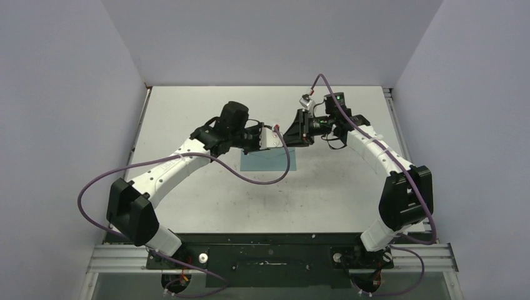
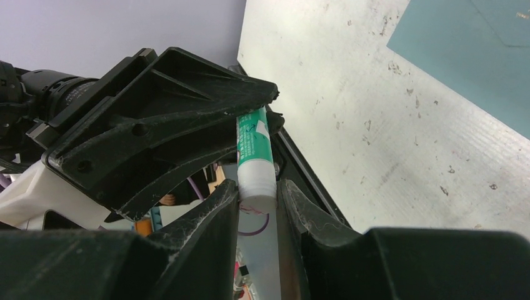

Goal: Place the letter into the envelope and seal it

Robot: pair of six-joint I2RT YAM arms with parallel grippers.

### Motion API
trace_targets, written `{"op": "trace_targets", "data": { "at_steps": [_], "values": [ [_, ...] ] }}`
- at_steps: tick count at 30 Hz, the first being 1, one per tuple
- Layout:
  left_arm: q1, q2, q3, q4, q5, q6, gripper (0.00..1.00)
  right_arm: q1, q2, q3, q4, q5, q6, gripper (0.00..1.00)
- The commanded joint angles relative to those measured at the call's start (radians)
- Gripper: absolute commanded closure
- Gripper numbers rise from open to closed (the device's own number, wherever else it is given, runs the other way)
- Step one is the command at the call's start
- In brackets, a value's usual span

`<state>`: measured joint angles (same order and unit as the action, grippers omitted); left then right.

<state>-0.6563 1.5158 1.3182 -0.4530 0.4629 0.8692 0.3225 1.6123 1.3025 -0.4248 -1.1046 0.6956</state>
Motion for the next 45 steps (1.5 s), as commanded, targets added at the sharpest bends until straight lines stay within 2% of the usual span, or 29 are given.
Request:
{"op": "trace_targets", "data": {
  "at_steps": [1,10,19,23,27,30,31,33,35,36,39,45],
  "values": [
    [-0.117,0.001,0.135,0.248,0.222,0.025,1.0,0.075,0.016,-0.017,0.071,-0.002,0.05,0.95],
    [-0.136,0.032,0.145,0.376,0.313,-0.068,1.0,0.077,0.028,-0.042,0.098,-0.01,0.073,0.95],
    [-0.146,0.048,0.144,0.438,0.316,-0.119,1.0,0.079,0.06,-0.058,0.09,-0.01,0.078,0.95],
    [-0.09,0.03,0.051,0.538,0.307,-0.271,1.0,0.041,0.045,-0.01,-0.013,0.062,0.005,0.94],
    [-0.024,-0.011,-0.124,0.654,0.263,-0.46,1.0,-0.02,-0.009,0.029,-0.047,0.162,-0.044,0.83],
    [0.004,-0.035,-0.209,0.683,0.234,-0.535,1.0,-0.053,-0.04,0.043,-0.059,0.203,-0.07,0.69],
    [0.01,-0.042,-0.23,0.695,0.232,-0.555,1.0,-0.058,-0.046,0.048,-0.064,0.207,-0.083,0.6],
    [0.021,-0.047,-0.253,0.703,0.232,-0.581,1.0,-0.062,-0.055,0.058,-0.07,0.214,-0.108,0.31],
    [0.031,-0.048,-0.258,0.695,0.234,-0.592,1.0,-0.063,-0.069,0.063,-0.064,0.213,-0.127,0.17],
    [0.037,-0.046,-0.26,0.694,0.236,-0.598,1.0,-0.064,-0.074,0.064,-0.054,0.209,-0.129,0.14],
    [0.043,-0.041,-0.264,0.693,0.244,-0.605,1.0,-0.064,-0.091,0.063,-0.02,0.206,-0.124,0.15],
    [0.053,-0.023,-0.253,0.663,0.246,-0.612,1.0,-0.066,-0.114,0.064,0.005,0.169,-0.116,0.32]
  ]
}}
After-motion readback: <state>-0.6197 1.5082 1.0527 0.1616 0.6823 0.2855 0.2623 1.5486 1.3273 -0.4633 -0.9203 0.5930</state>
